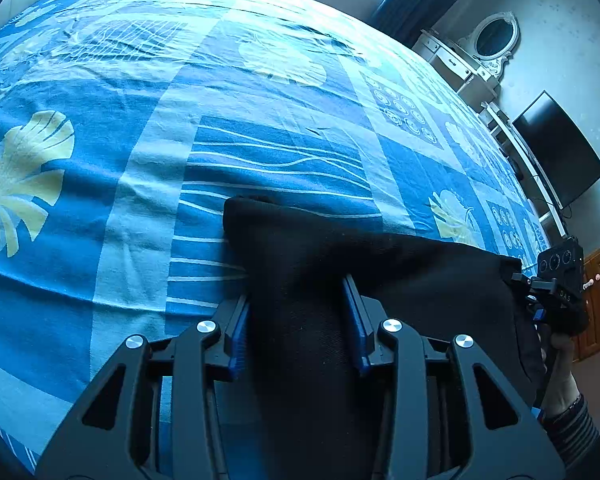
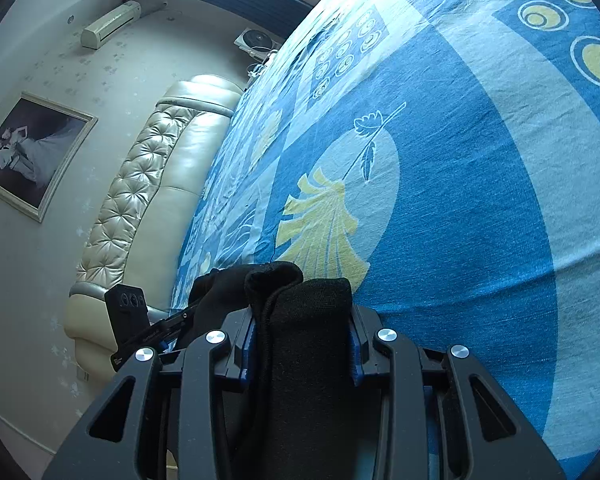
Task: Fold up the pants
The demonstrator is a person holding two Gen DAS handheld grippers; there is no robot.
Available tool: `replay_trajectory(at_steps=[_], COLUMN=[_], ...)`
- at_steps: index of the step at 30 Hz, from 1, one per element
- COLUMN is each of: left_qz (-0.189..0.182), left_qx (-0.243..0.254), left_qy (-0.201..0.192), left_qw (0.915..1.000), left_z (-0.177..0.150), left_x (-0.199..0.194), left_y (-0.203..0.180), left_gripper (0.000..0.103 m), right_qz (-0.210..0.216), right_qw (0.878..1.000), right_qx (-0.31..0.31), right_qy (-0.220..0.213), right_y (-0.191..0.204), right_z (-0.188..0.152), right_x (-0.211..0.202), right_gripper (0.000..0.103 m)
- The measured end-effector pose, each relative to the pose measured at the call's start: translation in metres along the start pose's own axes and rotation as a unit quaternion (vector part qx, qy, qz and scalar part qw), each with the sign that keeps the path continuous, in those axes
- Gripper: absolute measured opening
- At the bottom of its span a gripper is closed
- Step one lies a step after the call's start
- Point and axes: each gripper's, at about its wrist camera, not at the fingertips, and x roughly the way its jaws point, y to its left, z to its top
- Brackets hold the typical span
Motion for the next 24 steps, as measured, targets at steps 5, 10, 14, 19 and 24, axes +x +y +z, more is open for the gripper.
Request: replay_trajectory(at_steps=[5, 10, 14, 19, 24], left_qz=[-0.024, -0.068, -0.115, -0.165, -0.169], left_qx=[-0.019, -0.056, -0.1, -0.14, -0.138], left_qy=[-0.001, -0.001, 0.008, 0.017, 0.014], left_qw=[0.9995, 0.9962, 0.9882, 0.9761, 0.9757], left_z=[-0.011, -0.048, -0.089, -0.122, -0.124], left_x=[-0.018, -0.051, -0.071, -0.077, -0.069], left_y=[0.008, 0.022, 0.032, 0.029, 0.017], left_gripper=[0.069, 0.082, 0.084, 0.085, 0.087], right_qz=[0.016, 0.005, 0.004, 0.023, -0.002], right_qw=[1.0, 1.0, 1.0, 0.999, 0.999], right_qx=[0.014, 0.011, 0.019, 0.028, 0.016], right_qy=[-0.005, 0.001, 0.008, 0.02, 0.028], right_y=[0.009, 0.016, 0.015, 0.021, 0.036], right_z=[-0.007, -0.034, -0.065, -0.094, -0.095], right_x=[-0.019, -0.05, -0.069, -0.07, -0.049], right_gripper=[0.063, 0.073, 0.074, 0.078, 0.083])
